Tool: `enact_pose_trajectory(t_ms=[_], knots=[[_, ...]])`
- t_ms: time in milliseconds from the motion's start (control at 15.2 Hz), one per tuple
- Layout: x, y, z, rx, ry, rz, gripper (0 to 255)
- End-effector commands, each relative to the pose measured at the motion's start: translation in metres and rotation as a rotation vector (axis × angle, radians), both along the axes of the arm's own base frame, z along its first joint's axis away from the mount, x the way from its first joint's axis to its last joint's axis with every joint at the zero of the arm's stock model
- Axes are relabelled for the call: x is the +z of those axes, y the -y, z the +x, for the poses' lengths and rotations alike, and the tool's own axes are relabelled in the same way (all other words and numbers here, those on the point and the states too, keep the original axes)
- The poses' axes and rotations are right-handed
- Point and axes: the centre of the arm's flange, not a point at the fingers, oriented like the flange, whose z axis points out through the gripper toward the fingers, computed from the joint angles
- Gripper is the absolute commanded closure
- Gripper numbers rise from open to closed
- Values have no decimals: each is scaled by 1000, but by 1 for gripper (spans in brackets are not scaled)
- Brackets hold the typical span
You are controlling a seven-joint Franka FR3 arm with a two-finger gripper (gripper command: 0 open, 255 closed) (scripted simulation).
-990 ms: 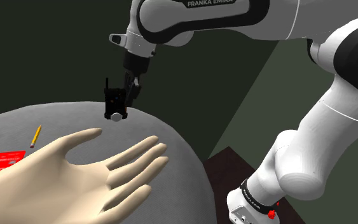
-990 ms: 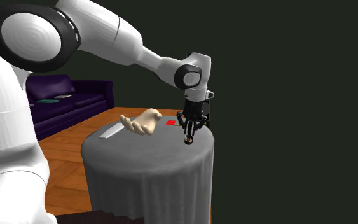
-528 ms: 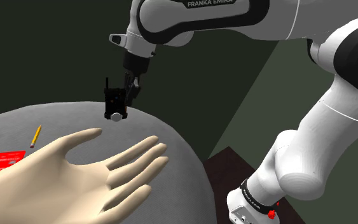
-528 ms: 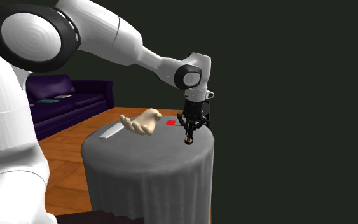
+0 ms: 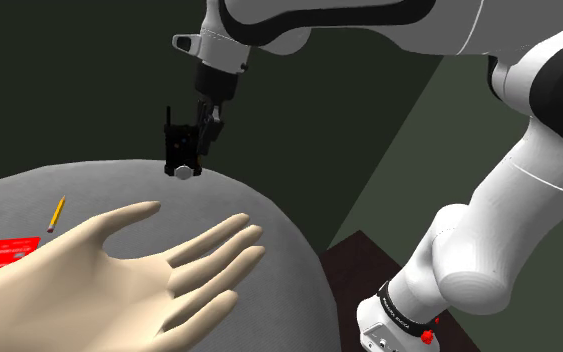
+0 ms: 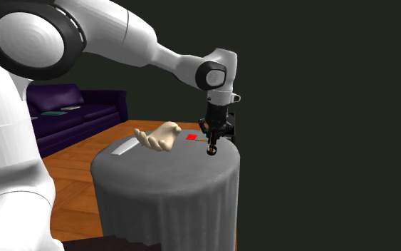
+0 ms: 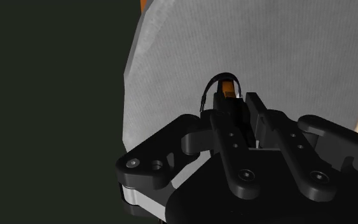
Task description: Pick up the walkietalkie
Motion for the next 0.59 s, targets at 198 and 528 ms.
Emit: enact_pose_trajectory(t_ms=[198, 528], knots=[[27, -1, -1, 0, 0, 0, 255], [49, -1, -1, 0, 0, 0, 255]])
